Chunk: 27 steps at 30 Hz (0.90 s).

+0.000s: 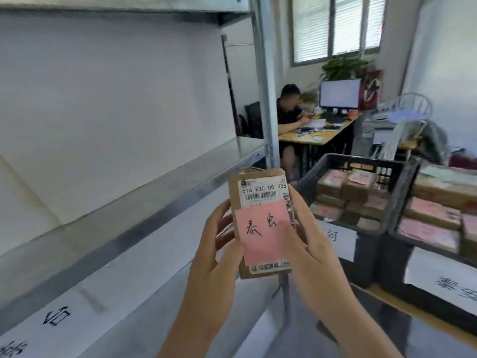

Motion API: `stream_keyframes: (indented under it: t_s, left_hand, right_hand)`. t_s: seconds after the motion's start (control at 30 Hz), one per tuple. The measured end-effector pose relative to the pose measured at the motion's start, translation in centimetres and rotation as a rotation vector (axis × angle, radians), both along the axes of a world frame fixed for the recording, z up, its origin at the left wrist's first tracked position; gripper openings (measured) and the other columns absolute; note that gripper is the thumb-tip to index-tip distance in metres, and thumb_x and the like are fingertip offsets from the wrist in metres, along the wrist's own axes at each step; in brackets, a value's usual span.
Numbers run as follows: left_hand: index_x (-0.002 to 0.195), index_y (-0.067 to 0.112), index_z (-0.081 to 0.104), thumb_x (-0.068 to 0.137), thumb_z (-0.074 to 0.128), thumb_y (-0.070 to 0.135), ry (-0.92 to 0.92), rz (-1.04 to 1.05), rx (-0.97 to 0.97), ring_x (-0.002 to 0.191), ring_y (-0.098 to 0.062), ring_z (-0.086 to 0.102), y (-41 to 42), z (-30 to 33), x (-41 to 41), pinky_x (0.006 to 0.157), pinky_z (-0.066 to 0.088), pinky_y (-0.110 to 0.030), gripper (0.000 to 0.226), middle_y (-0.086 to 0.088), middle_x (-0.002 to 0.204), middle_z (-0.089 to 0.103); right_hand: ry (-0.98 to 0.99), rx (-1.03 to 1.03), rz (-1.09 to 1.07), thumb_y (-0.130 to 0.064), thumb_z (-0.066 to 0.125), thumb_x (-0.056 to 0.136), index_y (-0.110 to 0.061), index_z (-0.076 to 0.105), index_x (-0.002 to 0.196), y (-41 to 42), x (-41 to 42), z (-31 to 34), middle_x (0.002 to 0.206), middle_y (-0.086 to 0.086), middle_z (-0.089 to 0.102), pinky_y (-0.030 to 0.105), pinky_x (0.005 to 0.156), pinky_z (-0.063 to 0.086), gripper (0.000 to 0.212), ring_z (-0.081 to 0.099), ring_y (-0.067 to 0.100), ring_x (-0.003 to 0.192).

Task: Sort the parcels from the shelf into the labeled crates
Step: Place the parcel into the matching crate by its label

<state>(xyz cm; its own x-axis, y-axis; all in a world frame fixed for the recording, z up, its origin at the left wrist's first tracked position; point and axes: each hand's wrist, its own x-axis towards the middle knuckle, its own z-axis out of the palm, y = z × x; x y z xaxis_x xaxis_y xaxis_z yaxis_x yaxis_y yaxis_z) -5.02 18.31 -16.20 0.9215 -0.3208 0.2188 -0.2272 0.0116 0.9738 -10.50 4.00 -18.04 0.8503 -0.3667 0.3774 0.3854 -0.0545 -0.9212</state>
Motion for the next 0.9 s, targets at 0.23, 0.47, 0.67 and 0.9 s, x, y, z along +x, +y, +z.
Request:
stream_keyframes:
  t_s: [0.23,0.47,0.67,0.9]
  left_hand:
    - [0.146,0.065,0.048,0.097,0.061,0.064,-0.029,-0.36,0.037,0.133,-0.01,0.064,-13.5,-3.5,2.3,0.105,0.06,-0.047,0.051,0.019,0.145,0.063]
    - [0.144,0.076,0.038,0.105,0.031,0.066,-0.1,-0.73,0.085,0.134,0.011,0.051,-23.7,-4.4,4.5,0.113,0.05,-0.03,0.041,0.041,0.138,0.047]
    - [0.148,0.067,0.037,0.11,0.015,0.058,-0.147,-0.984,0.167,0.135,0.022,0.04,-29.2,-4.8,5.0,0.117,0.047,-0.029,0.044,0.058,0.131,0.039]
    - [0.145,0.077,0.031,0.09,0.013,0.075,-0.092,-1.102,0.305,0.153,0.004,0.03,-35.7,-7.2,5.8,0.128,0.032,-0.048,0.058,0.039,0.16,0.032]
  right_hand:
    - [0.203,-0.046,-0.518,-0.033,0.043,0.11,-0.069,0.037,0.141,-10.4,-2.7,-1.8,0.107,-0.021,0.074,0.038,0.076,0.064,0.048,0.073,0.01,0.093]
    - [0.428,-0.169,-0.945,-0.078,0.065,0.074,-0.07,-0.002,0.15,-16.2,-2.3,-0.9,0.132,-0.022,0.054,0.042,0.078,0.064,0.102,0.067,0.01,0.102]
    - [0.627,-0.264,-1.214,-0.07,0.075,0.07,-0.066,0.0,0.151,-19.3,-2.7,-2.4,0.135,-0.014,0.042,0.026,0.072,0.051,0.11,0.051,0.0,0.1]
    - [0.699,-0.172,-1.463,-0.051,0.081,0.073,-0.063,0.013,0.151,-25.6,-7.0,-4.3,0.124,-0.009,0.045,0.035,0.071,0.049,0.104,0.054,0.012,0.099]
